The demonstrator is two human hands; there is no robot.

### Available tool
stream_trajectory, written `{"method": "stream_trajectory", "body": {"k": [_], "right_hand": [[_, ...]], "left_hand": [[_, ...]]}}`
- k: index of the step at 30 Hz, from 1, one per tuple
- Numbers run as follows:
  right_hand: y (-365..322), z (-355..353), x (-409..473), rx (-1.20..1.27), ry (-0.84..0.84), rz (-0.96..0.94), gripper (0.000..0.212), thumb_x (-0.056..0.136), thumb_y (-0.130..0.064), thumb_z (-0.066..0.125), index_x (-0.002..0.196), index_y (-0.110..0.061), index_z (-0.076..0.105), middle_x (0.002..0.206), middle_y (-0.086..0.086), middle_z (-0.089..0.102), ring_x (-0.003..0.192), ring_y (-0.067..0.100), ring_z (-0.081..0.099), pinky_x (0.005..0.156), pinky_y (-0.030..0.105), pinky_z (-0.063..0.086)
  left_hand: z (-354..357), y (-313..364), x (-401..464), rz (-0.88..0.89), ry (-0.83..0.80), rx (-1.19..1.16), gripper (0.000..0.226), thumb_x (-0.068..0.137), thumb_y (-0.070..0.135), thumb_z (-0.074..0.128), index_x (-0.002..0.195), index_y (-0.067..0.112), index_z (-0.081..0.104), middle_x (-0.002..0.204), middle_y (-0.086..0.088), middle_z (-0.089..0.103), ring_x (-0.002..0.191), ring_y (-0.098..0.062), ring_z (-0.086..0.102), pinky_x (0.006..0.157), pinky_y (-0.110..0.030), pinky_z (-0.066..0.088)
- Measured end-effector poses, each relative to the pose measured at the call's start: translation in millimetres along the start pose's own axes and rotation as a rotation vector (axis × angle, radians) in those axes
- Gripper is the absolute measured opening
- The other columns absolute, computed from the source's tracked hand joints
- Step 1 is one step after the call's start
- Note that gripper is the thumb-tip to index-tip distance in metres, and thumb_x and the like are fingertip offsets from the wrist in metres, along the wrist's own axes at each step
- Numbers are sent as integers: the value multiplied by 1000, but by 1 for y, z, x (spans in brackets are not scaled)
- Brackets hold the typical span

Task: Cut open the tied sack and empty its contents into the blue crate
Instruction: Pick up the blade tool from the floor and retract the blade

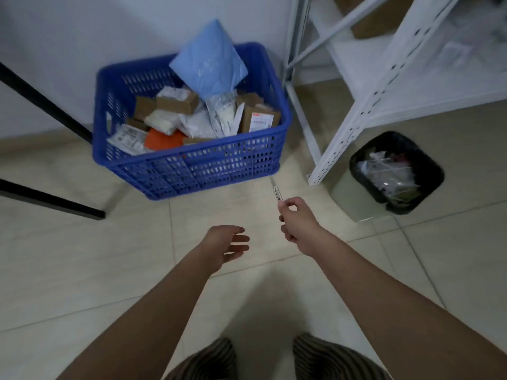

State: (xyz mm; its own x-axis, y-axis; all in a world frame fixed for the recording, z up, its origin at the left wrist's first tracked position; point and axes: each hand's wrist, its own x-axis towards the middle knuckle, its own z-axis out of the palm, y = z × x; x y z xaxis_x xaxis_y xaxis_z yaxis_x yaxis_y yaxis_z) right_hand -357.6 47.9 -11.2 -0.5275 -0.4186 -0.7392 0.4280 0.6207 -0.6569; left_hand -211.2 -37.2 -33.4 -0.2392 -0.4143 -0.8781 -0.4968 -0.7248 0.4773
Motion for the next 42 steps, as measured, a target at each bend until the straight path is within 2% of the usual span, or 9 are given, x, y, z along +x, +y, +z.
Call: {"method": "stream_trajectory", "body": {"k": [3,11,17,21,23,27,31,36,42], "right_hand": [[-47,-7,-57,-47,-30,-32,17,97,-33,46,102,-17,49,73,2,52,45,12,32,37,20,24],[-173,-23,-200,-44,-179,-164,27,102,-28,35,94,-16,58,67,2,50,43,9,31,37,19,23],[-266,-27,-288,-119,-142,-452,28,100,-24,42,86,-23,66,86,0,65,71,14,53,64,27,42],[-319,-32,-342,-81,-150,-529,26,96,-27,51,82,-27,74,106,1,69,102,22,63,95,40,51],[-341,-31,-371,-17,-179,-536,24,97,-28,51,89,-26,74,111,7,69,103,28,65,88,40,55],[-381,-24,-429,51,-235,-590,25,98,-25,49,109,-18,70,113,3,67,99,16,63,65,22,50],[-413,-11,-471,38,-251,-644,25,97,-25,50,111,-19,70,98,-4,64,88,10,54,72,22,45],[-437,16,-496,109,-290,-658,26,98,-24,49,110,-14,70,87,-1,60,83,14,52,76,24,44],[-451,58,-510,100,-265,-677,31,97,-36,49,99,-17,73,92,0,68,82,15,54,78,28,43]], "left_hand": [[0,32,-69,37,-14,-18,16,95,14,50,101,7,62,92,-10,69,77,-25,66,75,-31,52],[-9,125,-242,167,-2,-66,16,94,15,53,102,6,64,95,-11,71,81,-25,68,84,-35,54],[-19,193,-355,312,-79,-119,14,92,13,57,101,5,64,92,-11,70,80,-25,66,76,-33,54],[-36,232,-419,465,-114,-86,10,90,11,61,98,7,65,96,-13,69,78,-24,66,73,-32,54],[-45,247,-449,537,-135,-37,9,89,14,64,97,10,67,102,-13,70,82,-23,65,72,-30,54],[-59,273,-502,643,-171,87,8,89,18,66,96,17,69,99,-5,71,84,-17,66,76,-26,52],[-77,295,-540,710,-215,147,9,87,22,68,95,19,72,92,0,73,81,-13,65,63,-21,51],[-108,314,-563,792,-251,110,9,87,13,67,94,9,72,93,-9,76,74,-13,67,65,-22,52],[-154,327,-571,851,-153,106,8,86,10,69,91,6,74,82,-7,74,71,-15,65,73,-25,54]]}}
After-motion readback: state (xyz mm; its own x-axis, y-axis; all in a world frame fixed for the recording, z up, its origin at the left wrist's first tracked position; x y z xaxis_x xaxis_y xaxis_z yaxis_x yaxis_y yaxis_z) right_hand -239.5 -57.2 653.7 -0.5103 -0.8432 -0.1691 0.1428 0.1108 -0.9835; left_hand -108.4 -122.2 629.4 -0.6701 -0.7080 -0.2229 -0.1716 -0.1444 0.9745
